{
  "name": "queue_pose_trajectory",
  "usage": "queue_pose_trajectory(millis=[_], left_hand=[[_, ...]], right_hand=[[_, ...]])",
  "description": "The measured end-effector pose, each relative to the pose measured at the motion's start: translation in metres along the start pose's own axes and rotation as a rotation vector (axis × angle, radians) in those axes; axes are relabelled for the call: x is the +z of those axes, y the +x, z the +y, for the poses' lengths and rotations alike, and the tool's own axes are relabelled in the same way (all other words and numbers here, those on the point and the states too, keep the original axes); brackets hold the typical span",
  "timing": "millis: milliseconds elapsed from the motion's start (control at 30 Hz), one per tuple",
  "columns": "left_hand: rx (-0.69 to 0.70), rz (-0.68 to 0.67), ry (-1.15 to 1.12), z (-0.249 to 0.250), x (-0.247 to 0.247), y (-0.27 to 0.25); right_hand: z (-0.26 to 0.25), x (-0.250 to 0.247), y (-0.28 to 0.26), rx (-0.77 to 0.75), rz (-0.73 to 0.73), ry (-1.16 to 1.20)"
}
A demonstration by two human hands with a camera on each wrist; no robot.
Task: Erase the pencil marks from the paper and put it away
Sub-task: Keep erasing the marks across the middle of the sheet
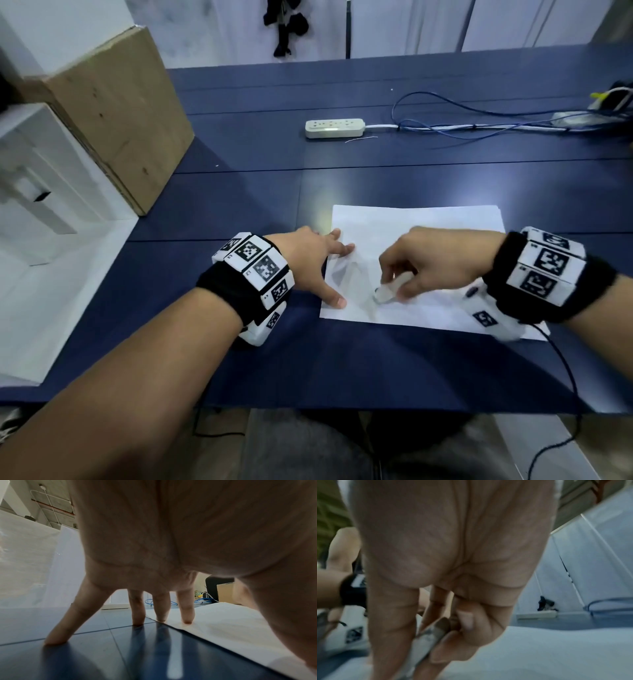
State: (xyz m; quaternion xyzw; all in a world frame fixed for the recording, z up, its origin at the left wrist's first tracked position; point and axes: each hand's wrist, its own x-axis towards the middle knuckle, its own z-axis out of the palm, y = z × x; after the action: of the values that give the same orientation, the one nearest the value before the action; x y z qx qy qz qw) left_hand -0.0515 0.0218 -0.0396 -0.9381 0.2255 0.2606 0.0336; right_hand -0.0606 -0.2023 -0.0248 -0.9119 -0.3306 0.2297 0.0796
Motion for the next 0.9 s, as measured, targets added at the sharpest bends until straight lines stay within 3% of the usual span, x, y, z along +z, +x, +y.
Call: queue_pose_trajectory(millis=[133, 200, 300, 367, 567, 767, 900], left_hand=[[-0.008, 0.003, 0.004, -0.001, 0.001, 0.0], [-0.007, 0.008, 0.001, -0.002, 0.001, 0.0], [-0.002, 0.008, -0.003, -0.002, 0.001, 0.0], [0.001, 0.007, 0.0, -0.002, 0.002, 0.0], [-0.007, 0.014, 0.01, 0.0, 0.002, -0.001], [-0.008, 0.007, -0.003, 0.0, 0.002, -0.001], [-0.011, -0.001, 0.011, 0.003, -0.001, -0.002]], right_hand=[[0.023, -0.016, 0.018, 0.155, 0.184, -0.044], [0.019, -0.013, 0.012, 0.103, 0.16, -0.03], [-0.004, 0.002, -0.008, -0.054, -0.011, 0.045], [-0.009, 0.008, -0.011, -0.078, -0.074, 0.094], [0.016, -0.01, 0.008, 0.082, 0.181, -0.049], [-0.022, 0.012, -0.015, -0.103, -0.064, 0.022], [-0.002, -0.004, 0.001, 0.019, 0.055, 0.011]])
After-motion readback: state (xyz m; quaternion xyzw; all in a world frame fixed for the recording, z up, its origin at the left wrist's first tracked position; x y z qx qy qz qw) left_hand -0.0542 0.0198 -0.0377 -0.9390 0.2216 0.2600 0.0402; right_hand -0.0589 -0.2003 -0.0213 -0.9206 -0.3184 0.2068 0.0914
